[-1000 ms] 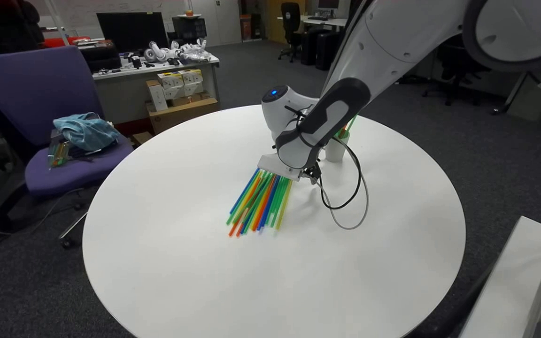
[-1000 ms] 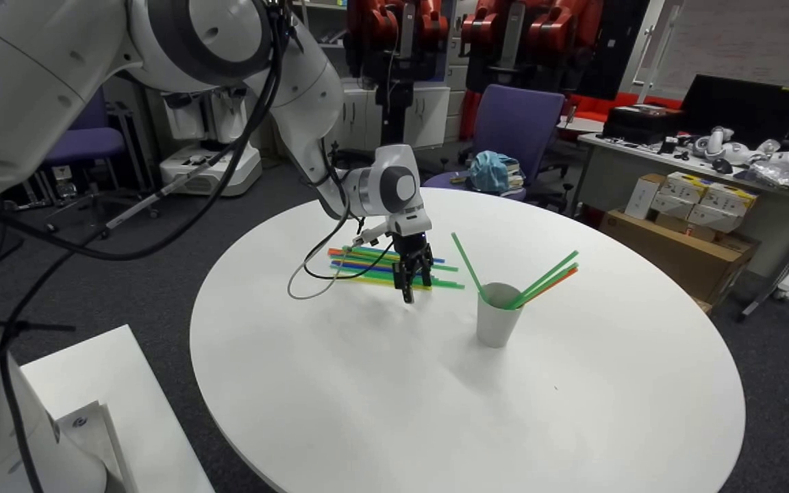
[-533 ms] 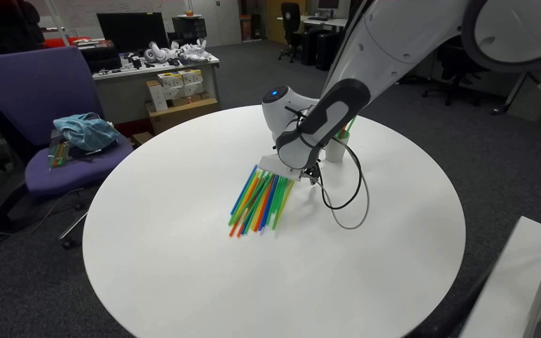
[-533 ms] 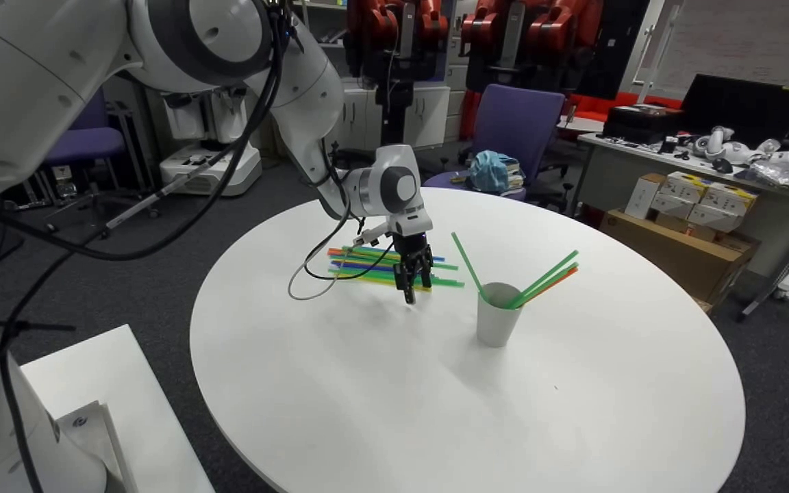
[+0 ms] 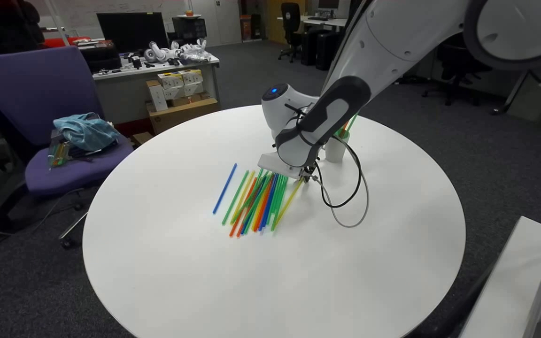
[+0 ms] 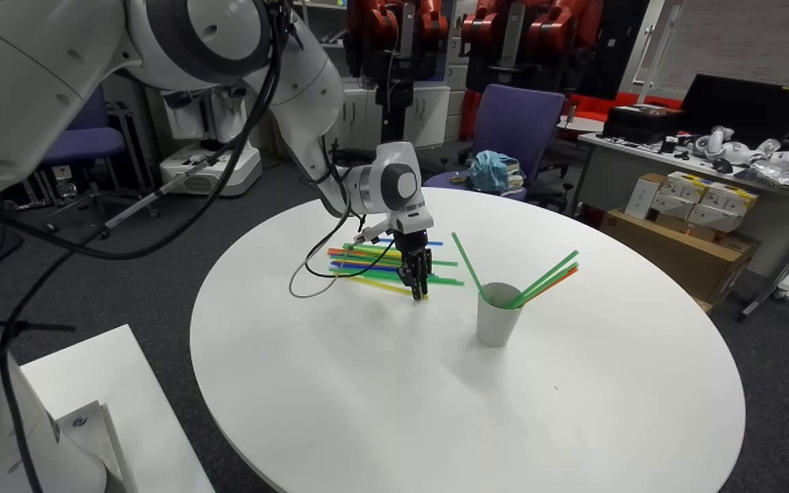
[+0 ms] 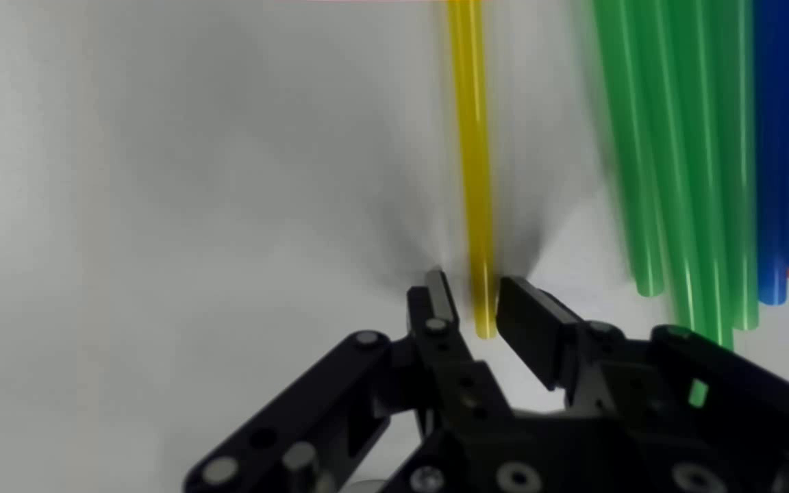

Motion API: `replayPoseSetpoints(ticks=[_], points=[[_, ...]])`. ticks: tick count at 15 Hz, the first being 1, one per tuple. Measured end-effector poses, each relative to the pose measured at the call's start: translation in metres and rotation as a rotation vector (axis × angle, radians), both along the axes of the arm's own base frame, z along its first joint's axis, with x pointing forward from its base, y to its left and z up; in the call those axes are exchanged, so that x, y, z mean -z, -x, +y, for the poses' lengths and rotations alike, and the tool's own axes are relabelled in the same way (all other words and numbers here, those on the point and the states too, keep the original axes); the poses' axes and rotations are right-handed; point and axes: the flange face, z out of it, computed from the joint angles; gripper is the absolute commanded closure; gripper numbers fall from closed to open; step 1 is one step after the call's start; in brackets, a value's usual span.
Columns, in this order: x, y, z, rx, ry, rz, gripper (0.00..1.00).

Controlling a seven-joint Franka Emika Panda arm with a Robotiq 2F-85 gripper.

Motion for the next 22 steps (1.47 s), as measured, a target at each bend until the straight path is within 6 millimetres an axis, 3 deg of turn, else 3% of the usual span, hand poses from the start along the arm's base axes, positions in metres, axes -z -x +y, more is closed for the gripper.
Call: replayPoseSetpoints(ticks=[7, 14, 18, 22], points=[[-0.008, -0.003, -0.004, 0.010, -0.004, -0.013, 1.00], [-0.042, -0.011, -0.026, 0.051, 0.022, -0.068, 1.00], [-0.079, -0.018, -0.044, 0.072, 0.143, -0.135, 1.00], [-0.150, -0.023, -0.053, 0.096, 0.321, -0.195, 1.00]])
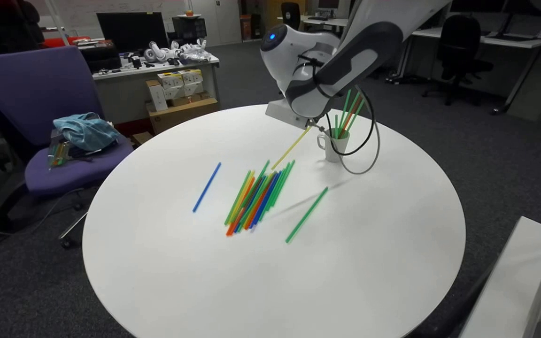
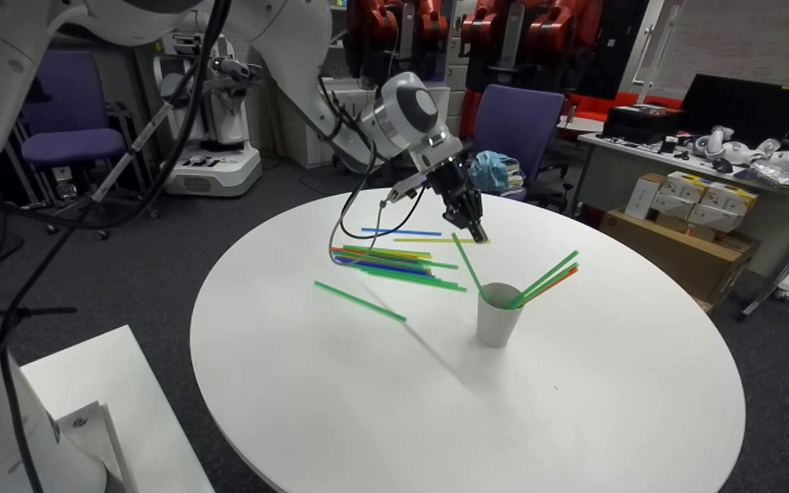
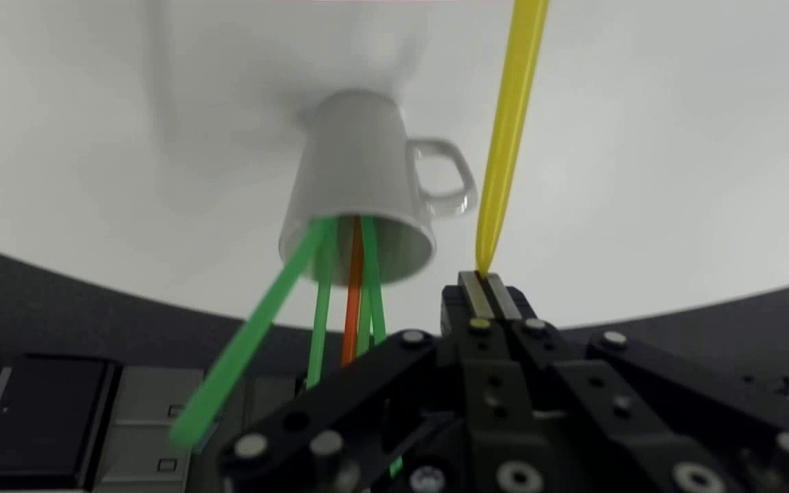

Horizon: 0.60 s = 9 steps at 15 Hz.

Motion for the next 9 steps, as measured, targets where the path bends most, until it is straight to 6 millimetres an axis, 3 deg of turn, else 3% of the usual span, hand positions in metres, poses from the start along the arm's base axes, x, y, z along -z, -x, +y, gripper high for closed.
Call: replayPoseSetpoints(ticks=[4, 6, 9], points=[[-0.076, -0.001, 0.000, 0.047, 0.244, -0.028, 1.00], [-0.097, 0.001, 0.001, 0.073, 0.370, -0.029, 1.00], [-0.110, 0.005, -0.002, 0.113, 0.559, -0.026, 1.00]])
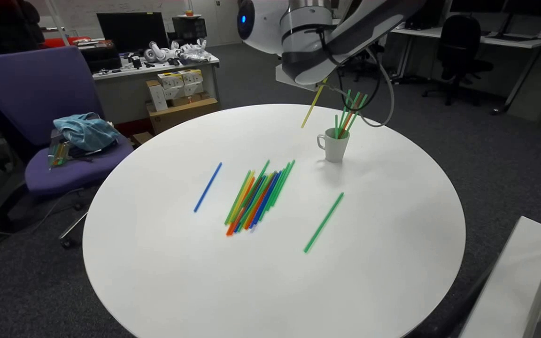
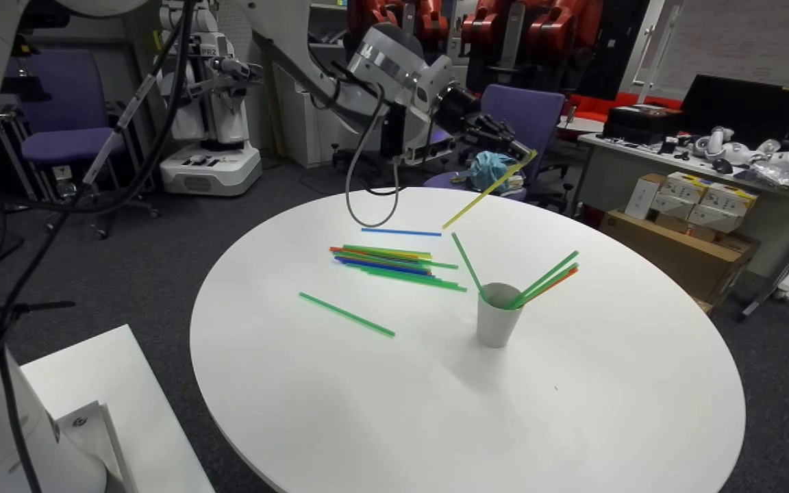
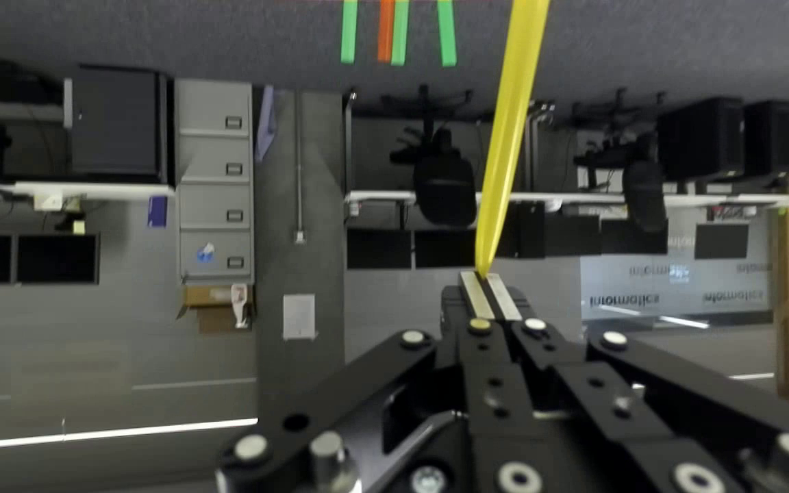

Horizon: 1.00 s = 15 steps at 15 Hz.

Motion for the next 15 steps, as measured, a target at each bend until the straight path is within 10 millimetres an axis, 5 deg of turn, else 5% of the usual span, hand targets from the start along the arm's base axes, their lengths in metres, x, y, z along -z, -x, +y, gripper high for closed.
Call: replayPoseSetpoints(ticks=[10, 15], points=[[0.036, 0.018, -0.096, 0.227, 0.529, 0.103, 1.00], [0.077, 0.024, -0.094, 0.242, 0.614, 0.176, 1.00]])
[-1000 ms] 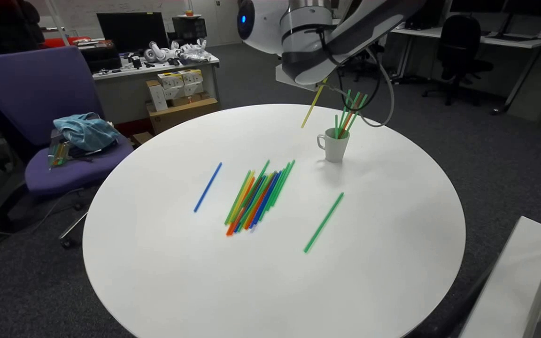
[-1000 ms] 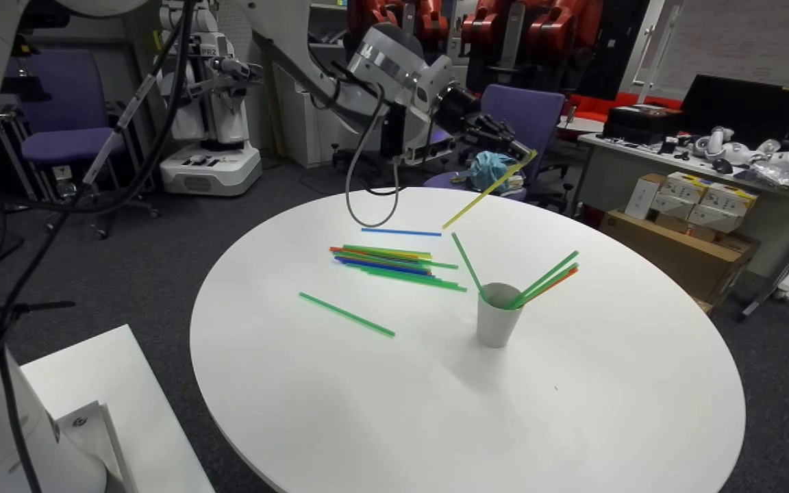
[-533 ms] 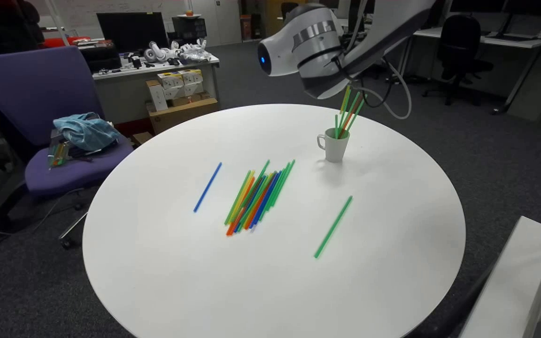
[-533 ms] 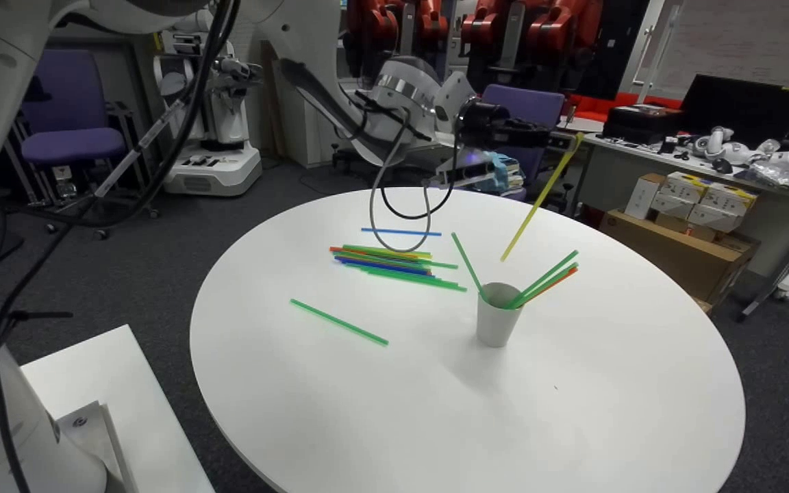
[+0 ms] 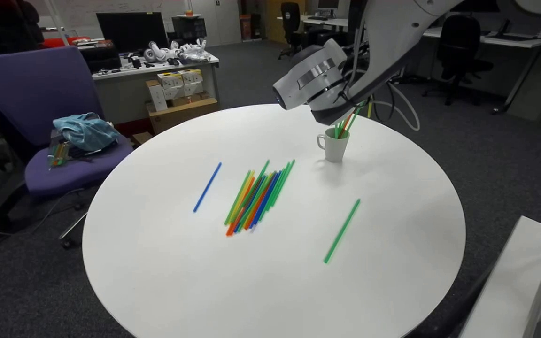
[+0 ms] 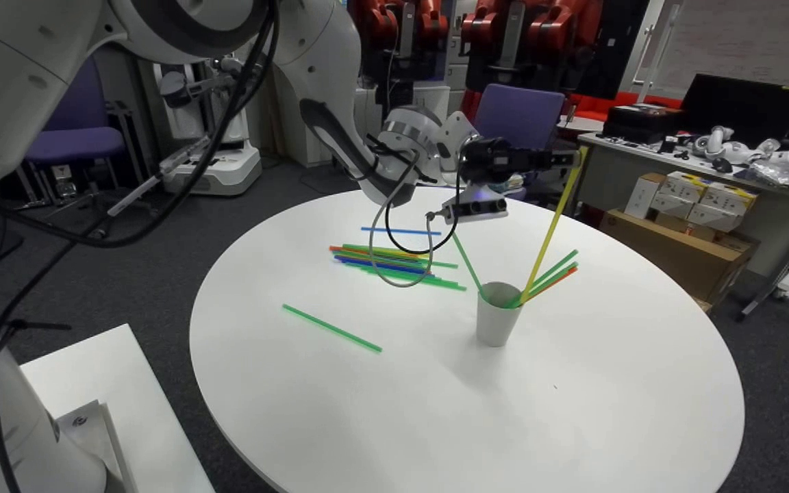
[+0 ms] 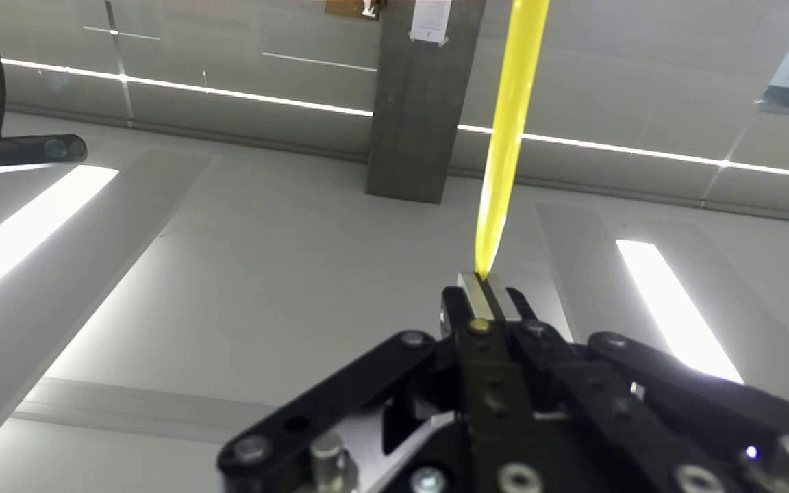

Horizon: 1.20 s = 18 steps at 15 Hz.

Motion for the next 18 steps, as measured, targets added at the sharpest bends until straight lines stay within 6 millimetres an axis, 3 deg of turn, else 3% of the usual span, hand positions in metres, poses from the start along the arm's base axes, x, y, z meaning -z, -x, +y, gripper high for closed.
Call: replayPoseSetpoints(ticks=[3, 6, 13, 18], points=[[0.017, -0.002, 0.018, -0.028, -0.039, 0.014, 1.00], [0.022, -0.003, 0.031, -0.047, -0.065, 0.013, 1.00], [0.026, -0.004, 0.036, -0.076, -0.067, -0.064, 1.00], [0.044, -0.004, 0.036, -0.102, -0.052, -0.140, 1.00]])
